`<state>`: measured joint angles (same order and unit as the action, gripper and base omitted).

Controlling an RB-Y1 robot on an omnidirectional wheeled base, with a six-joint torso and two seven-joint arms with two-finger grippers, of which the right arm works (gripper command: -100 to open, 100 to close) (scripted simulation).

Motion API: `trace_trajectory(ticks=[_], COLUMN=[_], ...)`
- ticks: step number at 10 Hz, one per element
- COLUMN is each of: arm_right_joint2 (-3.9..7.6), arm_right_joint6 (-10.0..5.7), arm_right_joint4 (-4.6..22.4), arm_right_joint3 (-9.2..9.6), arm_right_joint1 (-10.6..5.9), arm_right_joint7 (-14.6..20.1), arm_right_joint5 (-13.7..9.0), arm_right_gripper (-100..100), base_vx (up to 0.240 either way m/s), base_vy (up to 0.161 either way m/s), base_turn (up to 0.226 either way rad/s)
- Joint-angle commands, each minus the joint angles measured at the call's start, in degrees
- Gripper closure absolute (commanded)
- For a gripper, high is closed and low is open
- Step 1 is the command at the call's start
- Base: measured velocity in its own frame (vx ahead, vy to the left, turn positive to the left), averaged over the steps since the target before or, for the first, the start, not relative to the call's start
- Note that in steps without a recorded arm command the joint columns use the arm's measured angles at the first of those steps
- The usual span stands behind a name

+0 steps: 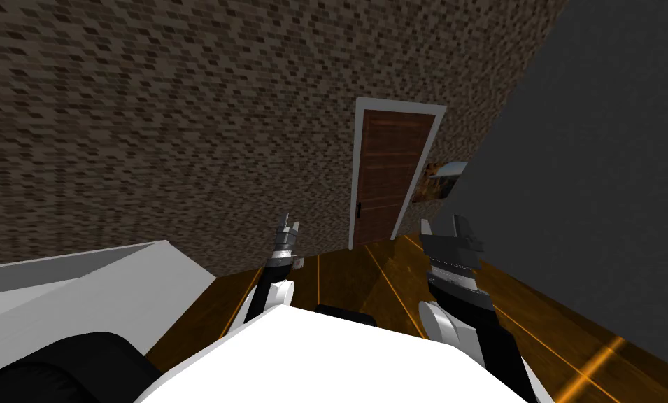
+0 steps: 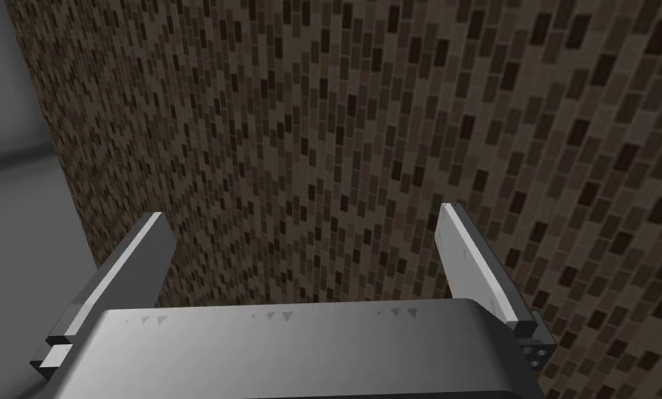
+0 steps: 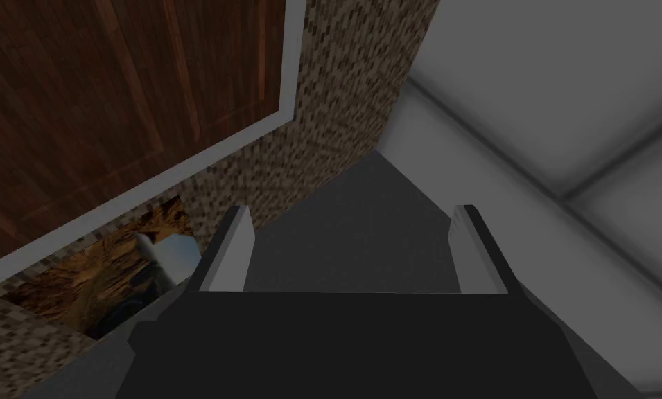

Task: Pull the door open

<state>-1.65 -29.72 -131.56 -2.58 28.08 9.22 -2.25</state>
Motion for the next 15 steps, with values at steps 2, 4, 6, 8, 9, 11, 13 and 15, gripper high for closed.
trace_trajectory(ticks=[2, 4, 6, 8, 9, 11, 13, 15], arm_right_joint2=[0.88, 1.53, 2.26, 2.77, 3.02, 3.50, 3.97, 4.39], arm_right_joint6=[-0.96, -1.80, -2.84, -3.70, -4.12, -5.07, -6.07, -7.13], arm_right_joint4=[2.7, 5.1, 8.0, 10.4, 11.6, 14.3, 17.1, 20.1], arm_right_joint3=[0.91, 1.69, 2.67, 3.47, 3.87, 4.76, 5.70, 6.70], arm_right_joint1=[-0.69, -1.29, -2.04, -2.66, -2.97, -3.65, -4.36, -5.13], arm_right_joint7=[1.6, 3.0, 4.7, 6.1, 6.9, 8.4, 10.1, 11.9], arm_right_joint5=[-1.8, -3.4, -5.4, -7.0, -7.8, -9.6, -11.5, -13.5], arm_right_gripper=[-100, -100, -100, -100, -100, -100, -100, -100], base_vx=[0.070, 0.117, 0.103, 0.103, 0.094, 0.075, 0.085, 0.085], base_vy=[-0.030, -0.043, -0.037, -0.055, -0.045, -0.053, -0.064, -0.058], base_turn=[0.136, 0.109, 0.140, 0.129, 0.110, 0.121, 0.144, 0.159])
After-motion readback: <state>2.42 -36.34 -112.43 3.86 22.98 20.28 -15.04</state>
